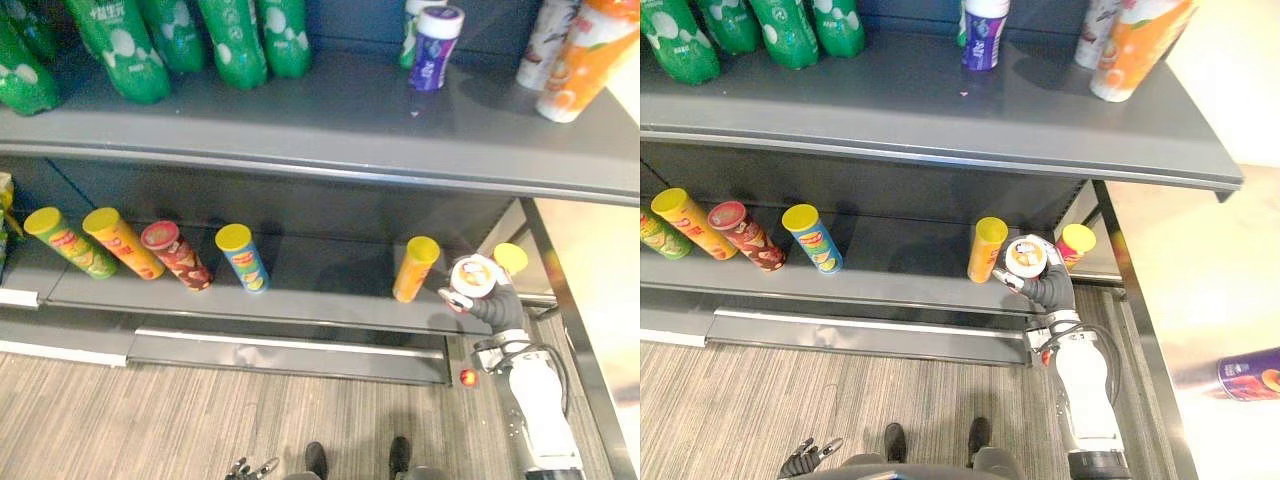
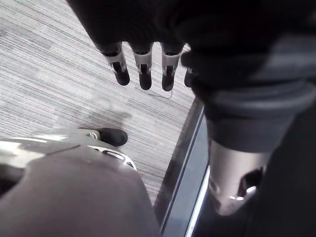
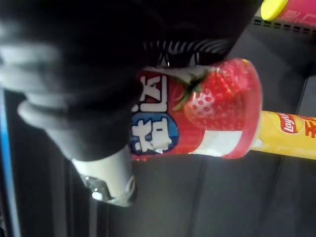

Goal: Put the gum and the chips on the shelf.

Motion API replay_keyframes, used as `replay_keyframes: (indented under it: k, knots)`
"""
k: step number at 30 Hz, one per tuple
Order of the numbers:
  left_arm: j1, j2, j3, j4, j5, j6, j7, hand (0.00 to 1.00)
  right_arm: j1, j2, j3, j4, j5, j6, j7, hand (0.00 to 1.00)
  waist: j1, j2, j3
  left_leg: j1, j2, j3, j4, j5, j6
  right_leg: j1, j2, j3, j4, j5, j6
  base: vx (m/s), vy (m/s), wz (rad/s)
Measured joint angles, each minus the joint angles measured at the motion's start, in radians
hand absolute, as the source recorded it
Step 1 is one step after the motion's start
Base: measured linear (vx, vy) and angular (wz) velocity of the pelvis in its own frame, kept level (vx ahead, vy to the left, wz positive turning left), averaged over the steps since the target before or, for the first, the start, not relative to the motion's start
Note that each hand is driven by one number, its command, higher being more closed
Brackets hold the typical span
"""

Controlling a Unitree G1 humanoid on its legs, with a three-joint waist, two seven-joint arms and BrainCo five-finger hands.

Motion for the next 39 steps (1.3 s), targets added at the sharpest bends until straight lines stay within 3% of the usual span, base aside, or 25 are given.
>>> replay_keyframes:
  k: [13, 18, 23, 28, 35, 39]
  knots:
    - [-0.014, 0.003, -0.020, 0.018, 0.063, 0.000, -0.001, 0.00, 0.004, -0.001, -0.006, -0.003, -0.006, 0.000, 0.001, 1.00, -0.006, 0.012, -0.022, 0.022, 0.000, 0.050, 0.000, -0.007, 0.001, 0.000, 0.005, 0.041, -0.009, 0.011, -0.015, -0.02, -0.001, -0.11]
    - [-0.019, 0.003, -0.026, 0.019, 0.064, 0.000, -0.001, 0.00, 0.003, -0.011, -0.010, -0.073, 0.041, 0.005, 0.022, 1.00, -0.014, 0.013, -0.027, 0.036, 0.001, 0.054, 0.000, -0.005, 0.003, 0.014, 0.007, 0.045, -0.013, 0.015, -0.017, 0.01, -0.003, -0.01]
    - [-0.021, 0.005, -0.027, 0.033, 0.064, -0.001, -0.002, 0.00, -0.024, -0.048, -0.058, -0.162, 0.104, 0.005, 0.031, 1.00, -0.026, 0.011, -0.037, 0.039, 0.005, 0.070, 0.000, -0.005, 0.003, 0.014, 0.013, 0.061, -0.026, 0.028, -0.026, -0.01, -0.014, -0.10]
    - [-0.015, 0.006, -0.027, 0.049, 0.064, 0.000, -0.003, 0.00, -0.064, -0.150, -0.129, -0.201, 0.191, 0.006, 0.037, 1.00, -0.030, 0.013, -0.061, 0.051, 0.013, 0.094, 0.000, -0.005, 0.003, 0.014, 0.024, 0.083, -0.030, 0.034, -0.030, -0.03, -0.022, -0.14]
    - [0.005, 0.009, -0.027, 0.048, 0.064, 0.000, -0.006, 0.00, -0.157, -0.265, -0.184, -0.205, 0.278, 0.021, 0.043, 1.00, -0.031, 0.008, -0.090, 0.053, 0.019, 0.104, -0.001, -0.004, -0.001, 0.016, 0.031, 0.089, -0.042, 0.038, -0.033, -0.01, -0.014, -0.05]
    - [0.008, 0.014, -0.033, 0.048, 0.064, 0.003, -0.008, 0.00, -0.224, -0.287, -0.179, -0.183, 0.308, 0.029, 0.038, 1.00, -0.031, -0.002, -0.097, 0.054, 0.019, 0.104, -0.001, -0.003, 0.000, 0.016, 0.031, 0.088, -0.042, 0.038, -0.033, 0.00, 0.000, 0.00]
